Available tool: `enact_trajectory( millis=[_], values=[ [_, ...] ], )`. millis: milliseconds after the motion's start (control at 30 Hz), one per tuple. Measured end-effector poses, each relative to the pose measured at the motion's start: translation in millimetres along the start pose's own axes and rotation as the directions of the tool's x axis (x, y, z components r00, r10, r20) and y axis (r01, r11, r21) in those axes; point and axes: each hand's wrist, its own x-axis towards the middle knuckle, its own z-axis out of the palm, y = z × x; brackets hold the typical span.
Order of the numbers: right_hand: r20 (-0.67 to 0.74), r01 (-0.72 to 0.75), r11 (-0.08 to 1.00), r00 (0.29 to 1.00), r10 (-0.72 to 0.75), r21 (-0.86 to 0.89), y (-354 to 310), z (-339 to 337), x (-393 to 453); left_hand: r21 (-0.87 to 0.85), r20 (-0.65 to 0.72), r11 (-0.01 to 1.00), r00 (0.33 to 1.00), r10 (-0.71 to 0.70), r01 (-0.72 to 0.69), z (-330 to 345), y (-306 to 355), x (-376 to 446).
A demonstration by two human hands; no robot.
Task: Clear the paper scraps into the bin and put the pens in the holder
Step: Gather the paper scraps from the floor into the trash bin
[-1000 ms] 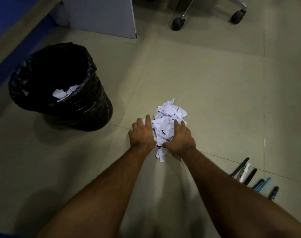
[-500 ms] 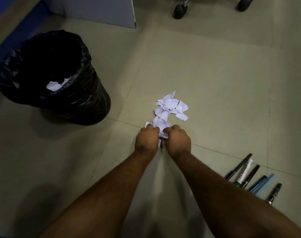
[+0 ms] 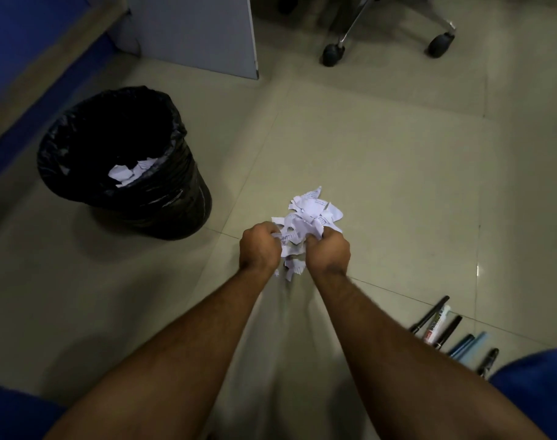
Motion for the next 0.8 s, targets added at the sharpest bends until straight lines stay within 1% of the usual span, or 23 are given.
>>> enact_trajectory(
  millis=[133, 200, 267, 400, 500, 600, 633, 700, 767, 800],
  values=[
    [-0.029, 0.021, 0.996, 0.999, -0.018, 0.091, -30, -12, -13, 0.039, -0.023, 0.998, 0.999, 0.048, -0.047, -35, 17, -1],
    [-0.039, 0.069, 0.984, 0.997, -0.063, 0.164, -54, -14, -23, 0.062, -0.059, 0.995, 0.995, 0.079, -0.076, -60, 26, 1],
    [-0.045, 0.114, 0.955, 0.993, -0.106, 0.274, -83, -10, -35, 0.081, -0.108, 0.99, 0.987, 0.123, -0.115, -87, 37, 5],
    [-0.086, 0.234, 0.885, 0.972, -0.218, 0.402, -149, -1, -57, 0.045, -0.2, 0.982, 0.962, 0.186, -0.181, -153, 58, 10],
    [-0.094, 0.316, 0.856, 0.948, -0.305, 0.409, -202, 6, -70, -0.035, -0.305, 0.98, 0.936, 0.174, -0.194, -203, 54, 20],
    [-0.018, 0.396, 0.818, 0.903, -0.428, 0.417, -248, 22, -81, -0.043, -0.368, 0.989, 0.923, 0.116, -0.142, -249, 36, 34],
    [0.018, 0.413, 0.82, 0.889, -0.457, 0.397, -262, 29, -83, -0.043, -0.397, 0.991, 0.913, 0.096, -0.123, -263, 28, 40],
    [0.1, 0.467, 0.831, 0.851, -0.515, 0.303, -285, 41, -87, -0.06, -0.419, 0.995, 0.907, 0.05, -0.082, -283, 12, 49],
    [0.201, 0.527, 0.828, 0.804, -0.559, 0.192, -299, 54, -87, -0.087, -0.396, 0.992, 0.917, 0.046, -0.087, -293, -2, 59],
    [0.249, 0.547, 0.826, 0.788, -0.563, 0.137, -303, 62, -89, -0.071, -0.379, 0.993, 0.923, 0.059, -0.092, -296, -9, 62]
  ],
)
